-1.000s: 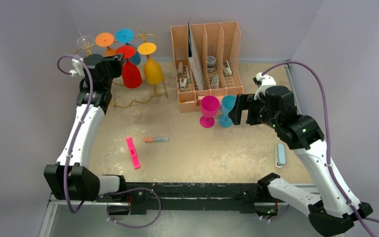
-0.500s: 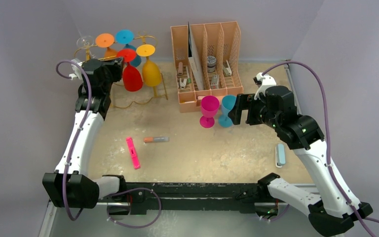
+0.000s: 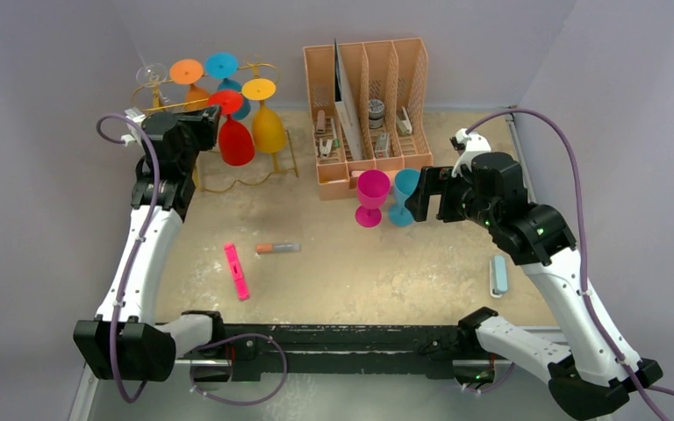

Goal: Take the wine glass off the wine glass rack
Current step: Pick up the wine glass from the wine rack, then place the wine glass at the center of the board.

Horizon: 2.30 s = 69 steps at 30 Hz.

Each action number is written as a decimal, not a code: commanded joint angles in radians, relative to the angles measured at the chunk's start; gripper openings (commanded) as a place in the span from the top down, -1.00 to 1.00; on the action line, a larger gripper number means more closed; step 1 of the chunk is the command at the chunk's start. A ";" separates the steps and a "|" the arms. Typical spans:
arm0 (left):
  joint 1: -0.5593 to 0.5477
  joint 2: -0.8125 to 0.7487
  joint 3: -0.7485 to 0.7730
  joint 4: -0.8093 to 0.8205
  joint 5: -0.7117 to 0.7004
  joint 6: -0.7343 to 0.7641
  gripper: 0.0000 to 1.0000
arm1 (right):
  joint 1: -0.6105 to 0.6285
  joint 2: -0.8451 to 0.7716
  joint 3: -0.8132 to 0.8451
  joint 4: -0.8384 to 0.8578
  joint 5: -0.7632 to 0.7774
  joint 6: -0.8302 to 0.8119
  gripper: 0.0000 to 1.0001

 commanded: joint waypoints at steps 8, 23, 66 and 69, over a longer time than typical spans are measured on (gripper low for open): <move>0.008 -0.099 -0.040 0.028 0.011 0.065 1.00 | 0.000 0.011 0.015 0.020 -0.027 0.017 -0.98; 0.010 -0.112 -0.021 0.043 0.109 0.251 1.00 | -0.001 -0.030 0.009 0.052 -0.075 -0.013 -0.98; -0.288 -0.129 -0.039 -0.085 1.058 0.982 1.00 | 0.001 0.152 0.021 0.468 -0.836 0.332 -0.54; -0.309 -0.108 -0.025 -0.080 1.105 0.975 1.00 | 0.000 0.155 -0.003 0.547 -0.875 0.392 -0.46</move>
